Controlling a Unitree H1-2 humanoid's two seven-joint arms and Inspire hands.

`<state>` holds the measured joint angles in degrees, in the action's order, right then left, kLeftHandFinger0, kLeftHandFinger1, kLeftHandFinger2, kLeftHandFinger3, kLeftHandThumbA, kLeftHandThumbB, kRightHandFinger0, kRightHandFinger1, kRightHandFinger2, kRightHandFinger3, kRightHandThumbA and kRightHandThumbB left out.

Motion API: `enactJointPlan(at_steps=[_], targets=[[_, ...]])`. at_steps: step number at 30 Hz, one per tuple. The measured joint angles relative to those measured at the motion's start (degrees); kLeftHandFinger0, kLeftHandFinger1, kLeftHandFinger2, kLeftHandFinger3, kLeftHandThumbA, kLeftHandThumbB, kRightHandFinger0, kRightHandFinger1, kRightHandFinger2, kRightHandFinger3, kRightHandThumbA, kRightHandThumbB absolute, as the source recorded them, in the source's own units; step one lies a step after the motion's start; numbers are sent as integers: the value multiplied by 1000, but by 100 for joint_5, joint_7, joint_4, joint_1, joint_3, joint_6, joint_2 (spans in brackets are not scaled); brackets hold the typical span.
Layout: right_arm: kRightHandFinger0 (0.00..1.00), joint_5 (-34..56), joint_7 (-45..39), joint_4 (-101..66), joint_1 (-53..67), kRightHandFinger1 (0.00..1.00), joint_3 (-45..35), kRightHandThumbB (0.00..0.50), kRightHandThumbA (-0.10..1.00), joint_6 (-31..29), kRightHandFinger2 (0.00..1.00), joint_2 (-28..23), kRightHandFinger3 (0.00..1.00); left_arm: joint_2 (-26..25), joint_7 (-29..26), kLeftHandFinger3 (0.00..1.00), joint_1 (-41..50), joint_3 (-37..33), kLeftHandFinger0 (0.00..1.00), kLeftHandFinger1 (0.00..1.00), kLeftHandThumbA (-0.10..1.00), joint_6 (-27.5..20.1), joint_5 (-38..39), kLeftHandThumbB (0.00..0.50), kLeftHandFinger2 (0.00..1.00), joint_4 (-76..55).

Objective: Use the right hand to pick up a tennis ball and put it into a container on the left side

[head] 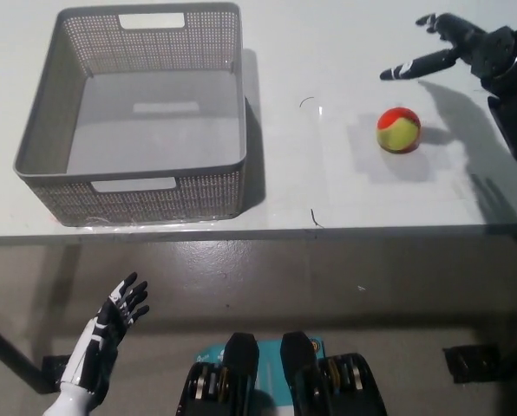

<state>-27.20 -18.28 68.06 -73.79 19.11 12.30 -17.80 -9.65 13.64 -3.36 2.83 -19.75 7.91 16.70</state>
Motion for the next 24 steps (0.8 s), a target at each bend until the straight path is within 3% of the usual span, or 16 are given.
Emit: enactJointPlan(at_steps=[24], targets=[[1000,-143,179,1096,-43,1000,684,466,1000,-157,1000,465,1000,-6,82,1000,-2,-2,1000,1000,1000,3,9,198,1000,-1]])
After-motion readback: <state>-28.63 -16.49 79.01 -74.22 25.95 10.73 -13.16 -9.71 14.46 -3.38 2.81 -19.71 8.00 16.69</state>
